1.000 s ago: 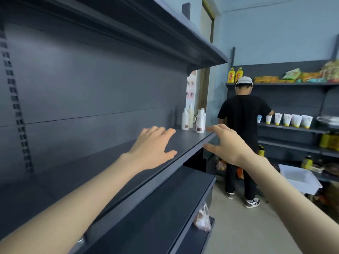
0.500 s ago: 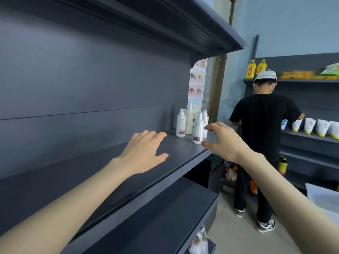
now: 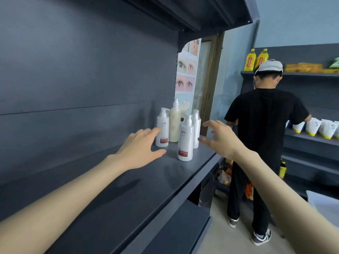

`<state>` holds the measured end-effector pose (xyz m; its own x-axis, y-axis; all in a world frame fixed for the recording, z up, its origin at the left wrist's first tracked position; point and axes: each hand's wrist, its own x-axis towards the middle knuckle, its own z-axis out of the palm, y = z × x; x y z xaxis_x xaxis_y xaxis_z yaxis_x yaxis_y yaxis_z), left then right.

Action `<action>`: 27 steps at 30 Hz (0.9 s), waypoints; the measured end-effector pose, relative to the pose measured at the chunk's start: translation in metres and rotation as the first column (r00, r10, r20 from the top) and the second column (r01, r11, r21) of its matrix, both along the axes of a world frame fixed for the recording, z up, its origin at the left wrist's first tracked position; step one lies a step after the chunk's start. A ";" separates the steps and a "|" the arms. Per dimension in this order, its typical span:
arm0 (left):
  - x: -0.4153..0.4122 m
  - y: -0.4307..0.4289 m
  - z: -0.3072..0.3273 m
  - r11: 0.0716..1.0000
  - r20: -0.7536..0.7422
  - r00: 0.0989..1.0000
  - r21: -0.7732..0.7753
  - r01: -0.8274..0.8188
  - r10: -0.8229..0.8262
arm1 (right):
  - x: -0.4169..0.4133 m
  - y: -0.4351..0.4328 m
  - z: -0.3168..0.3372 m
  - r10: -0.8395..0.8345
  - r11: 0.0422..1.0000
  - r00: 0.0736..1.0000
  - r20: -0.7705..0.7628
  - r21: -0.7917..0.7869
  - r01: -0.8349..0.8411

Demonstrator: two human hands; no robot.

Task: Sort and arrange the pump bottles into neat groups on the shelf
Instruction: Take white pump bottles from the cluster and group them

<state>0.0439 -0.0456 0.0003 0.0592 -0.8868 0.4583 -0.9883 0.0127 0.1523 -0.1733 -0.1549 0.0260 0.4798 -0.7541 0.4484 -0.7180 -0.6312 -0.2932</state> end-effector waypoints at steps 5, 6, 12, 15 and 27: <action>-0.013 -0.067 -0.006 0.997 -0.160 0.985 0.036 0.067 -0.061 | -0.002 -0.068 -0.003 -0.012 0.999 0.999 0.044 0.045 0.010; -0.016 -0.079 -0.007 0.997 -0.209 0.976 0.031 0.072 -0.064 | -0.002 -0.081 -0.005 -0.007 0.999 0.998 0.055 0.052 0.005; -0.036 -0.134 -0.023 0.998 -0.386 0.921 0.008 0.058 -0.050 | -0.001 -0.154 -0.021 0.091 0.989 0.990 0.104 0.104 -0.102; -0.046 -0.155 -0.029 1.000 -0.498 0.867 -0.008 0.009 -0.012 | 0.001 -0.186 -0.026 0.191 0.965 0.967 0.171 0.149 -0.217; -0.070 -0.190 -0.056 0.981 -0.827 0.557 -0.043 -0.187 0.069 | 0.035 -0.271 -0.051 0.398 0.723 0.780 0.482 0.359 -0.591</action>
<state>-0.0260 -0.2358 -0.0559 0.5692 -0.7845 0.2460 -0.4299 -0.0290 0.9024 -0.1383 -0.4262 -0.0250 0.7275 -0.6072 0.3193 -0.1270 -0.5767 -0.8071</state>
